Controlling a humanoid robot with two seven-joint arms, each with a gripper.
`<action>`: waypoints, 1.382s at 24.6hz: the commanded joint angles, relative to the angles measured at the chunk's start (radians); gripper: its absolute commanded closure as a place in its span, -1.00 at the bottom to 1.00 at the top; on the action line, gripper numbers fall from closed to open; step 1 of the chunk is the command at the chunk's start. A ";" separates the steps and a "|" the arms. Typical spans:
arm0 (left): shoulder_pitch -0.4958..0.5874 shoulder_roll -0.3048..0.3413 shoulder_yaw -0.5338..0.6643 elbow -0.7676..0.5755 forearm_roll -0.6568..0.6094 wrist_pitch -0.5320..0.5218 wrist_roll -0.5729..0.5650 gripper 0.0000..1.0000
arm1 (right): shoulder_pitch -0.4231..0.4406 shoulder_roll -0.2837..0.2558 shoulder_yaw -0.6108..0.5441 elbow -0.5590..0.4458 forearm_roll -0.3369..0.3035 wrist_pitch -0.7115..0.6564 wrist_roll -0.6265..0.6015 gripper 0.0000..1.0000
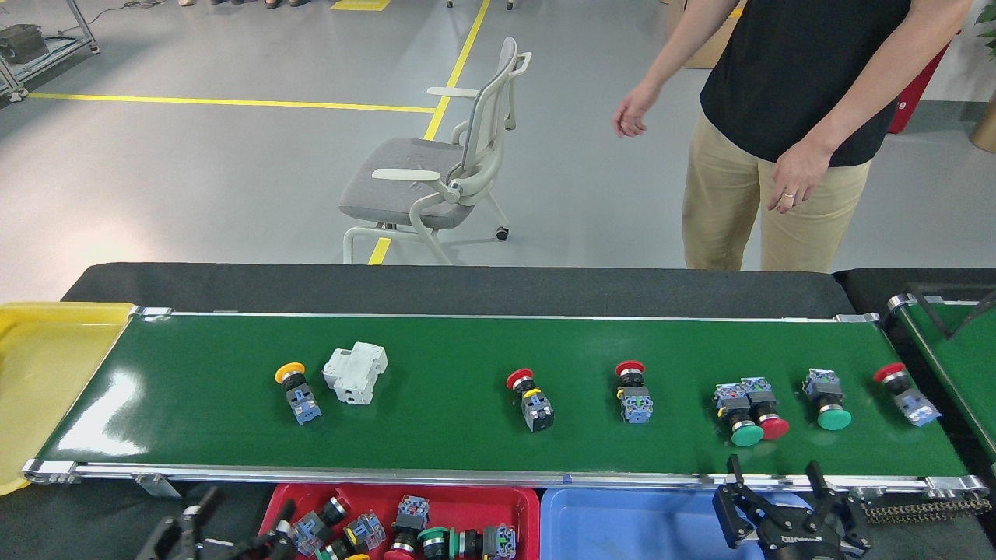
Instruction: Pick switch part from conveyor to tray
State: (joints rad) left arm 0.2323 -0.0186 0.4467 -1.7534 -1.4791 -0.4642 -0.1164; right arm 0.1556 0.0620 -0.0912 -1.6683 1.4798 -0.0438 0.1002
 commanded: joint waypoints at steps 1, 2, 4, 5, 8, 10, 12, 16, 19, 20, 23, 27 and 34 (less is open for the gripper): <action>-0.011 0.017 0.009 0.006 -0.003 0.019 0.038 -1.00 | -0.037 -0.001 0.030 0.015 0.007 0.036 0.016 -0.99; -0.016 0.026 0.009 0.015 -0.003 0.018 0.037 -1.00 | -0.060 -0.004 0.051 0.038 0.007 0.056 0.018 -0.99; -0.031 0.043 0.007 0.018 -0.001 0.009 0.026 -1.00 | -0.102 -0.007 0.076 0.076 0.007 0.084 0.019 -0.99; -0.044 0.051 0.007 0.021 0.000 -0.016 0.000 -1.00 | -0.120 -0.007 0.084 0.091 0.007 0.088 0.021 -0.99; -0.116 0.072 0.007 0.061 0.007 -0.122 -0.137 -1.00 | -0.145 -0.008 0.099 0.117 0.007 0.088 0.035 -0.99; -0.175 0.080 0.004 0.107 0.005 -0.128 -0.193 -1.00 | -0.148 -0.008 0.110 0.122 0.007 0.088 0.038 -0.99; -0.225 0.083 0.001 0.173 0.003 -0.126 -0.201 -1.00 | -0.149 -0.008 0.110 0.124 0.007 0.087 0.038 -0.99; -0.329 0.132 -0.005 0.321 -0.001 -0.076 -0.200 -1.00 | -0.154 -0.008 0.110 0.133 0.005 0.085 0.039 -0.99; -0.389 0.177 -0.022 0.390 -0.001 -0.037 -0.197 -1.00 | -0.183 -0.007 0.119 0.156 0.005 0.087 0.041 -0.99; -0.410 0.190 -0.031 0.422 -0.003 -0.031 -0.192 -1.00 | -0.197 -0.007 0.130 0.168 0.007 0.090 0.041 -0.99; -0.462 0.221 -0.042 0.517 -0.018 -0.002 -0.189 -1.00 | -0.231 -0.005 0.142 0.197 0.007 0.090 0.041 -0.99; -0.490 0.227 -0.043 0.557 -0.024 -0.002 -0.187 -1.00 | -0.297 0.004 0.182 0.271 0.005 0.104 0.042 -0.99; -0.522 0.232 -0.056 0.615 -0.026 0.042 -0.164 -1.00 | -0.378 0.009 0.278 0.389 -0.004 0.177 0.039 0.23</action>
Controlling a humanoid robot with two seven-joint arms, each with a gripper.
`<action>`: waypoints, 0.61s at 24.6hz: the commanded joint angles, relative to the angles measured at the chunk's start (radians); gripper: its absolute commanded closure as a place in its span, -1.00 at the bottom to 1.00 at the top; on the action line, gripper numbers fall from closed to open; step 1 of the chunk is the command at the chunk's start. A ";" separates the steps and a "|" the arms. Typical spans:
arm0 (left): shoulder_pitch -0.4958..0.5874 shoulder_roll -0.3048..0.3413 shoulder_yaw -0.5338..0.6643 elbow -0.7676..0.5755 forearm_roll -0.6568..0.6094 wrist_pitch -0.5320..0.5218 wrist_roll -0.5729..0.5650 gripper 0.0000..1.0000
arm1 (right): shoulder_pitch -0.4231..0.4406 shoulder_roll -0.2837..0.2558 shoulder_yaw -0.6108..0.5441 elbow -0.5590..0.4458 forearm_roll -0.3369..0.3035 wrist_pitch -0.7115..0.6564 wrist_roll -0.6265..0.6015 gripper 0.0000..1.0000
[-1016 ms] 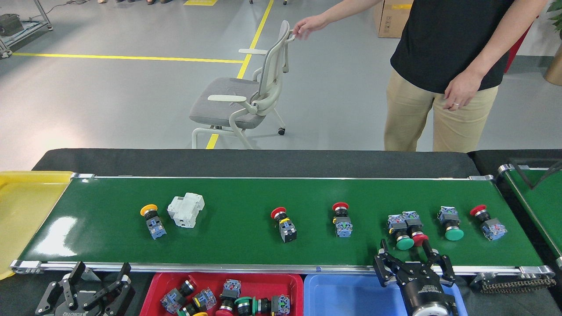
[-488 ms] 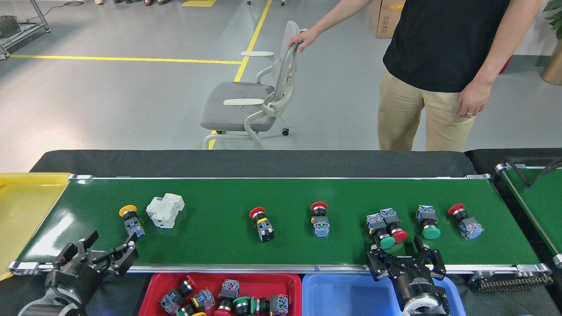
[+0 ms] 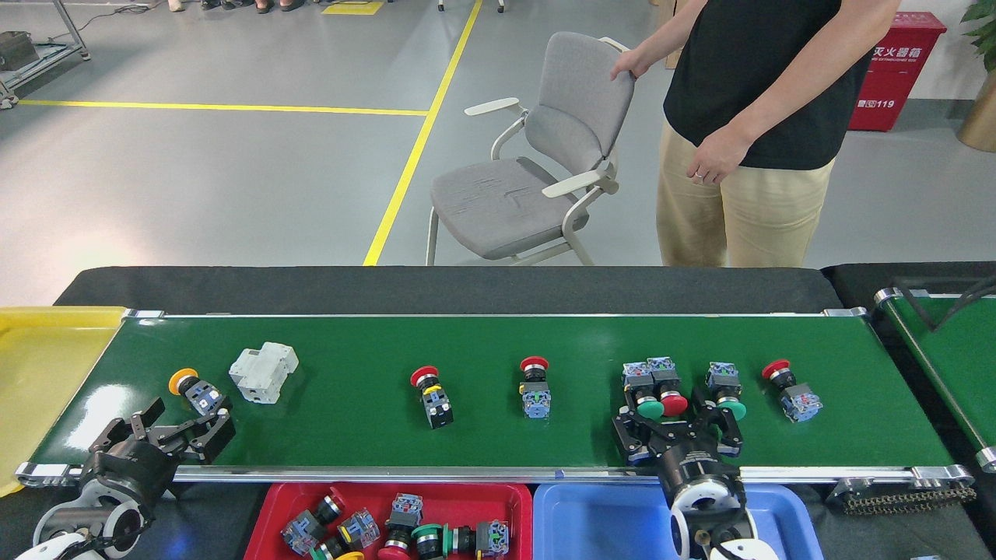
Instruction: Pick switch part from conveyor to tray
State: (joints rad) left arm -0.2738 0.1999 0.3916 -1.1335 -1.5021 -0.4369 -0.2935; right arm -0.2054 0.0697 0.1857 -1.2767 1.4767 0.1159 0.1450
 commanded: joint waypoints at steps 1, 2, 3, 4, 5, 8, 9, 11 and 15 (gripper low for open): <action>-0.018 0.015 0.000 0.001 -0.003 0.020 0.014 -0.99 | -0.019 -0.001 0.014 -0.003 -0.001 0.018 -0.007 0.39; -0.025 0.013 -0.002 0.015 -0.003 0.030 0.016 -0.97 | -0.020 -0.001 0.023 -0.003 -0.001 0.018 -0.007 0.54; -0.031 0.015 -0.007 0.031 -0.001 0.046 0.016 -0.94 | -0.022 -0.001 0.029 -0.004 -0.001 0.018 -0.009 0.64; -0.042 0.016 -0.026 0.054 -0.003 0.090 0.031 -0.85 | -0.026 -0.001 0.041 -0.006 -0.003 0.014 -0.012 0.79; -0.045 0.018 -0.042 0.066 -0.003 0.119 0.048 -0.77 | -0.028 -0.001 0.049 -0.009 -0.003 0.014 -0.013 0.81; -0.050 0.033 -0.085 0.107 -0.001 0.216 0.125 -0.12 | -0.034 -0.002 0.089 -0.047 -0.003 -0.036 -0.044 0.83; -0.048 0.033 -0.085 0.109 -0.001 0.222 0.134 0.09 | -0.028 -0.004 0.106 -0.075 -0.003 -0.081 -0.056 0.83; -0.048 0.032 -0.085 0.109 0.008 0.225 0.139 0.46 | -0.009 -0.011 0.138 -0.133 -0.003 -0.240 -0.067 0.83; -0.042 0.024 -0.086 0.098 0.013 0.208 0.186 0.76 | 0.044 -0.013 0.173 -0.217 0.001 -0.544 -0.074 0.81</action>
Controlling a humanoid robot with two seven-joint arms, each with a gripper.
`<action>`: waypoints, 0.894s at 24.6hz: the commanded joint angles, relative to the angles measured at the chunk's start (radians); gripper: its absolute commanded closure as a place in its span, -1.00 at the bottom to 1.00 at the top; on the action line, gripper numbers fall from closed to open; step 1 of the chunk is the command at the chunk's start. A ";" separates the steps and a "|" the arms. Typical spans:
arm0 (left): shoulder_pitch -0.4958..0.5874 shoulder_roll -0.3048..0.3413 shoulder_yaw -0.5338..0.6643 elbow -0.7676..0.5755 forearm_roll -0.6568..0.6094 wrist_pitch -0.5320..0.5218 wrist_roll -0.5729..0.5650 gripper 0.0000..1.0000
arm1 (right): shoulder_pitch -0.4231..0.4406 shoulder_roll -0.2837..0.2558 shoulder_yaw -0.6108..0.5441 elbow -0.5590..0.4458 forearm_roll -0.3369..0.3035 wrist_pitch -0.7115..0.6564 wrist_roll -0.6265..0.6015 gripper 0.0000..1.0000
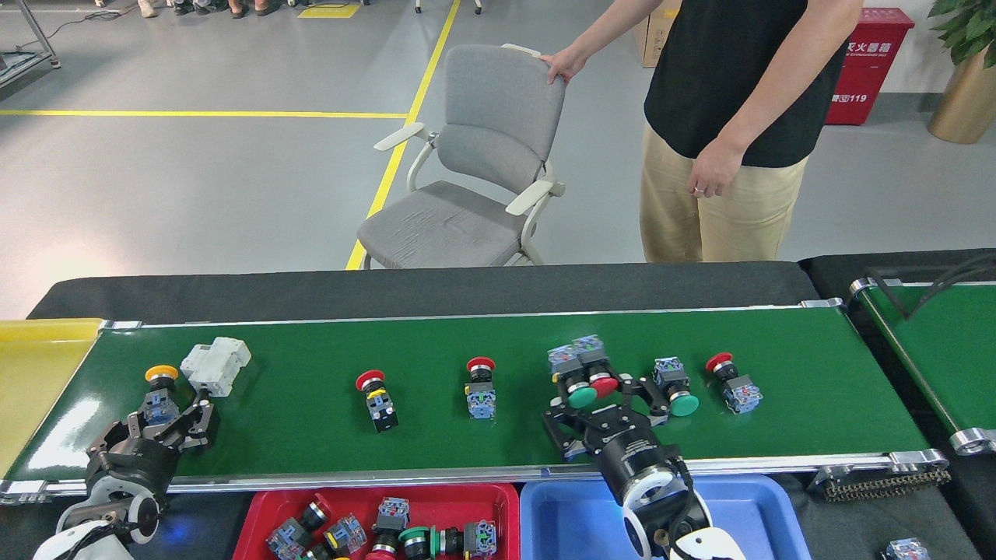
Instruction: Pick switch part from conveyor to tray
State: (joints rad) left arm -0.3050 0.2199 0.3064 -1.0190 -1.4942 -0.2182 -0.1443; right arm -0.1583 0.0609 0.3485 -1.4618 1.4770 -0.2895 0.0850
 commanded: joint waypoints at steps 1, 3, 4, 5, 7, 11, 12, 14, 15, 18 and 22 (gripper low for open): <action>-0.011 0.001 -0.001 -0.016 0.005 -0.018 0.051 0.79 | 0.005 -0.004 0.027 -0.041 0.002 -0.184 -0.013 0.72; 0.004 -0.010 -0.003 -0.050 0.005 -0.067 0.058 0.85 | 0.013 -0.003 0.103 -0.041 0.003 -0.237 -0.013 -0.67; 0.023 -0.019 -0.001 -0.075 0.005 -0.095 0.058 0.86 | 0.014 -0.001 0.138 -0.041 0.003 -0.234 -0.014 -1.00; 0.046 -0.028 -0.001 -0.108 0.005 -0.128 0.058 0.86 | 0.020 -0.001 0.167 -0.041 0.003 -0.234 -0.014 -1.00; 0.104 -0.043 -0.003 -0.203 0.005 -0.233 0.058 0.86 | 0.025 0.000 0.182 -0.041 0.003 -0.234 -0.013 -1.00; 0.319 -0.090 0.010 -0.480 0.018 -0.552 0.052 0.74 | 0.033 0.000 0.170 -0.083 -0.004 -0.232 -0.011 -1.00; 0.376 -0.108 0.011 -0.538 0.022 -0.567 0.051 0.55 | 0.046 -0.003 0.142 -0.115 -0.006 -0.232 -0.011 -1.00; 0.477 -0.168 0.010 -0.642 0.014 -0.567 0.049 -0.02 | 0.117 -0.006 -0.025 -0.199 -0.015 -0.230 -0.010 -1.00; 0.514 -0.191 0.006 -0.676 0.011 -0.567 0.049 -0.39 | 0.163 0.000 -0.114 -0.233 -0.024 -0.230 -0.010 -1.00; 0.573 -0.241 0.005 -0.734 0.009 -0.567 0.049 -1.00 | 0.283 0.066 -0.338 -0.269 -0.040 -0.117 -0.014 -0.99; 0.575 -0.246 0.013 -0.737 0.017 -0.567 0.052 -1.00 | 0.333 0.074 -0.482 -0.262 -0.041 0.182 -0.056 -0.99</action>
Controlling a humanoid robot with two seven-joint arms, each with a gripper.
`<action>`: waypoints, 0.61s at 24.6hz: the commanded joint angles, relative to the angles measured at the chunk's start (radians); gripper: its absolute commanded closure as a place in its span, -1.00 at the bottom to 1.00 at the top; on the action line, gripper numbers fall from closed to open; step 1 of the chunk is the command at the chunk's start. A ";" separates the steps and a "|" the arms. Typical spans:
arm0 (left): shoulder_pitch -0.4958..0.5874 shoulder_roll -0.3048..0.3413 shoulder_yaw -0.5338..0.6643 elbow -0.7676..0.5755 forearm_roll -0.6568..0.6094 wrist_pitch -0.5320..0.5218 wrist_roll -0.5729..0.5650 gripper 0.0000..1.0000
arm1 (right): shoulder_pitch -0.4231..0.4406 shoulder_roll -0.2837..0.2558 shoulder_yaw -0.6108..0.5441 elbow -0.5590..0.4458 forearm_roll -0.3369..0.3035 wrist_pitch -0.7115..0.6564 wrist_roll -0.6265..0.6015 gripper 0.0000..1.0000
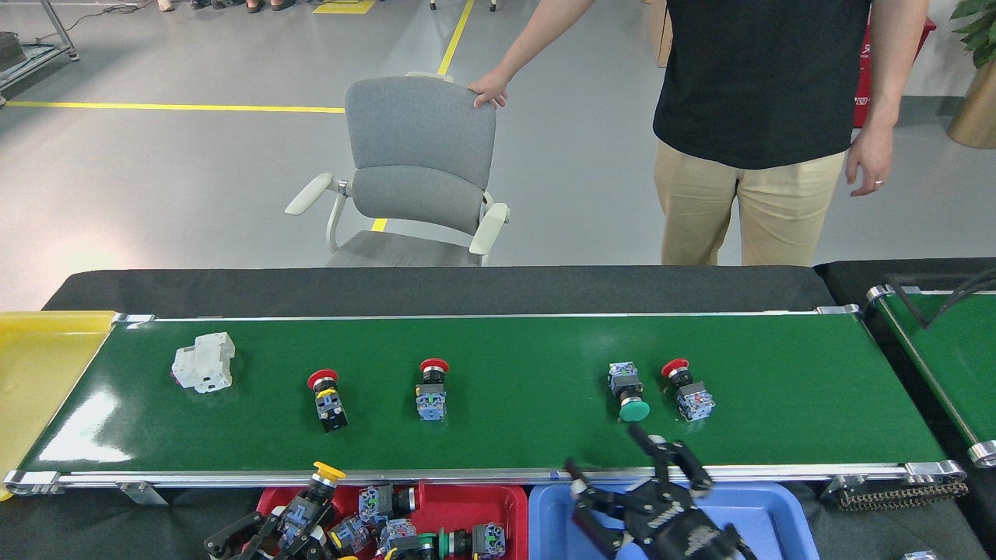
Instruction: Pick switch part from conveyor to tray
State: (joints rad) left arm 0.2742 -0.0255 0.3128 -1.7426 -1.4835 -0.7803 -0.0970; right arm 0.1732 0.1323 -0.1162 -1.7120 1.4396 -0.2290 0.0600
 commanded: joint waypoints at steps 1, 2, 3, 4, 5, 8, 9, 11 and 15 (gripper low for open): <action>-0.004 -0.001 0.011 -0.014 0.008 -0.005 0.005 -1.00 | 0.012 -0.002 -0.025 -0.009 -0.004 0.169 -0.043 -0.99; -0.004 0.001 0.015 -0.014 0.006 -0.005 0.005 -1.00 | 0.017 -0.014 -0.027 -0.006 -0.004 0.195 -0.043 -0.99; -0.003 0.001 0.031 -0.014 0.008 -0.005 0.007 -1.00 | 0.019 -0.025 -0.027 -0.003 -0.004 0.203 -0.043 -0.99; -0.003 -0.001 0.054 -0.014 0.006 -0.005 0.007 -1.00 | 0.015 -0.028 -0.025 0.008 -0.004 0.204 -0.039 -0.99; -0.001 -0.001 0.065 -0.014 0.006 -0.005 0.007 -1.00 | 0.011 -0.029 -0.023 0.009 -0.004 0.204 -0.034 -0.99; -0.001 -0.004 0.103 -0.014 0.006 -0.005 0.007 -1.00 | -0.009 -0.033 -0.007 0.014 -0.001 0.206 0.000 -0.99; -0.004 -0.004 0.114 -0.014 0.003 0.105 0.007 -1.00 | -0.017 -0.033 0.013 0.012 0.002 0.206 0.023 -0.99; -0.007 0.009 0.131 -0.011 0.000 0.300 0.007 -1.00 | -0.041 -0.034 0.069 0.012 0.009 0.212 0.061 -0.99; -0.010 0.044 0.150 -0.008 0.000 0.299 0.007 -1.00 | -0.090 -0.036 0.150 0.018 0.038 0.214 0.153 -0.99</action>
State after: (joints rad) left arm 0.2725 0.0067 0.4607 -1.7418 -1.4827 -0.5026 -0.0992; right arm 0.0994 0.1038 0.0176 -1.6850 1.4708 -0.0172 0.1766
